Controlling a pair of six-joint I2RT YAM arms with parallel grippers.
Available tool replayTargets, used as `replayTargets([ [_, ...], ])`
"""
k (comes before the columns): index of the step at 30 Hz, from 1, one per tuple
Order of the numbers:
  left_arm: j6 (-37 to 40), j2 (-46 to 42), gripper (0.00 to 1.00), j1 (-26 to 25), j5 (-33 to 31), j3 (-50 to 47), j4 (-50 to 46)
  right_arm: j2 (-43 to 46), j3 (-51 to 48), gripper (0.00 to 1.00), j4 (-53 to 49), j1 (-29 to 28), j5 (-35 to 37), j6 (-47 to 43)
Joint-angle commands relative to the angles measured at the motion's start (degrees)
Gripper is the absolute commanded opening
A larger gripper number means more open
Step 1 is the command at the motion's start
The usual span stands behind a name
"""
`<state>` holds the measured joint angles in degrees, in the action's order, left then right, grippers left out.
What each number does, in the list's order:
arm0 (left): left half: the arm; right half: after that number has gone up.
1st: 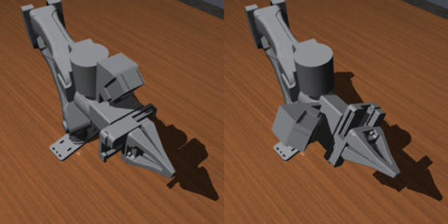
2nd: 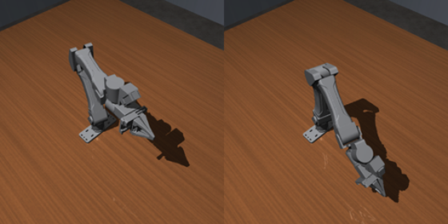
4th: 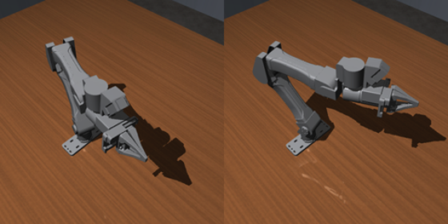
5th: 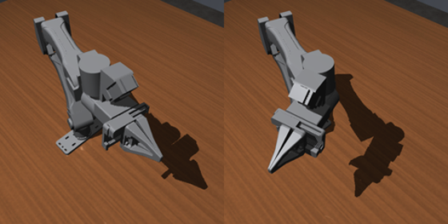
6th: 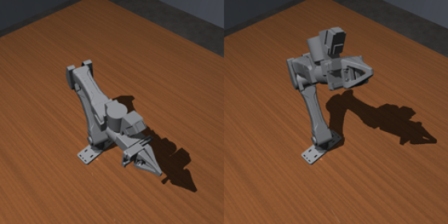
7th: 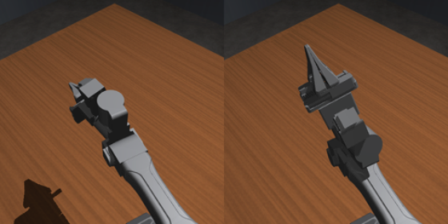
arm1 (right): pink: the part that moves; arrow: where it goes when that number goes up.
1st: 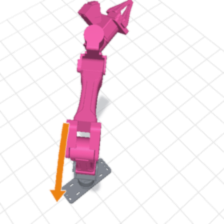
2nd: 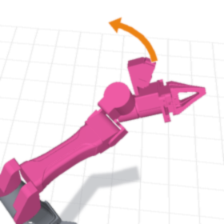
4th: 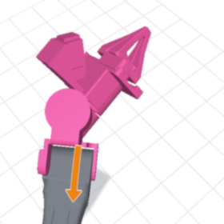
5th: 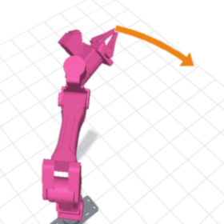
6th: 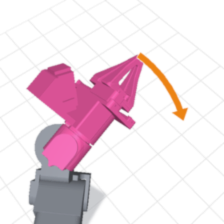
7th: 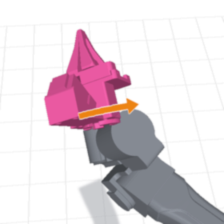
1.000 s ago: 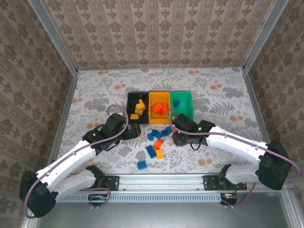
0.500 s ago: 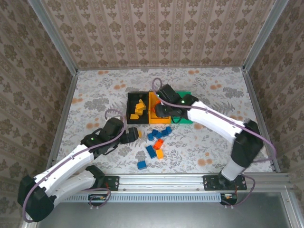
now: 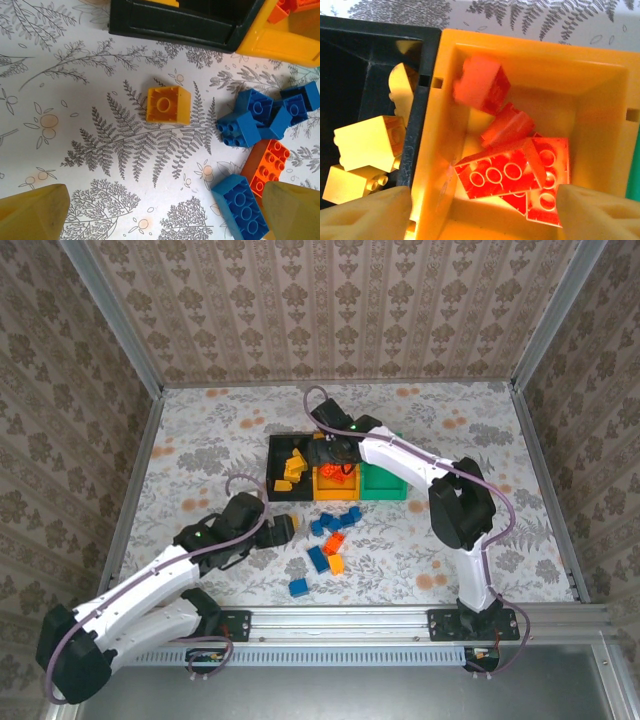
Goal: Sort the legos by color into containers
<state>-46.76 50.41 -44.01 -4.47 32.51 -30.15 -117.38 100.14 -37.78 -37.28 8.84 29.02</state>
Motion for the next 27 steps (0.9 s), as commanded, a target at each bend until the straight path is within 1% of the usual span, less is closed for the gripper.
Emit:
replayTargets([
  [1, 0.55, 1.17, 0.99, -2.04, 0.45, 1.15, -1.75, 3.68, -1.29, 0.83, 0.02, -0.38, 0.65, 1.37],
  [4, 1.56, 2.98, 0.99, -5.86, 0.62, 2.61, -3.45, 8.10, -6.42, 0.85, 2.40, -0.38, 0.39, 2.11],
  [6, 2.02, 4.47, 1.00, -8.56, 2.00, 2.82, -3.63, 10.98, -10.08, 0.86, 3.76, -0.43, 0.37, 2.41],
  [12, 1.40, 10.85, 0.99, -18.68, 4.42, 3.30, -3.94, 18.65, -20.12, 0.87, 6.64, -0.25, 1.20, 3.06],
  [17, -1.24, 16.91, 0.97, -26.12, 2.79, 4.75, -4.90, 21.79, -24.11, 0.88, 6.84, 0.19, 1.68, 3.15],
  [22, -2.28, 22.95, 0.90, -29.49, 0.37, 5.47, -5.72, 24.22, -26.51, 0.89, 8.95, 0.45, 1.84, 3.41],
  [27, -2.02, 26.57, 0.79, -30.50, -2.54, 6.17, -7.42, 26.00, -27.85, 0.89, 9.11, 1.06, 1.97, 3.44],
])
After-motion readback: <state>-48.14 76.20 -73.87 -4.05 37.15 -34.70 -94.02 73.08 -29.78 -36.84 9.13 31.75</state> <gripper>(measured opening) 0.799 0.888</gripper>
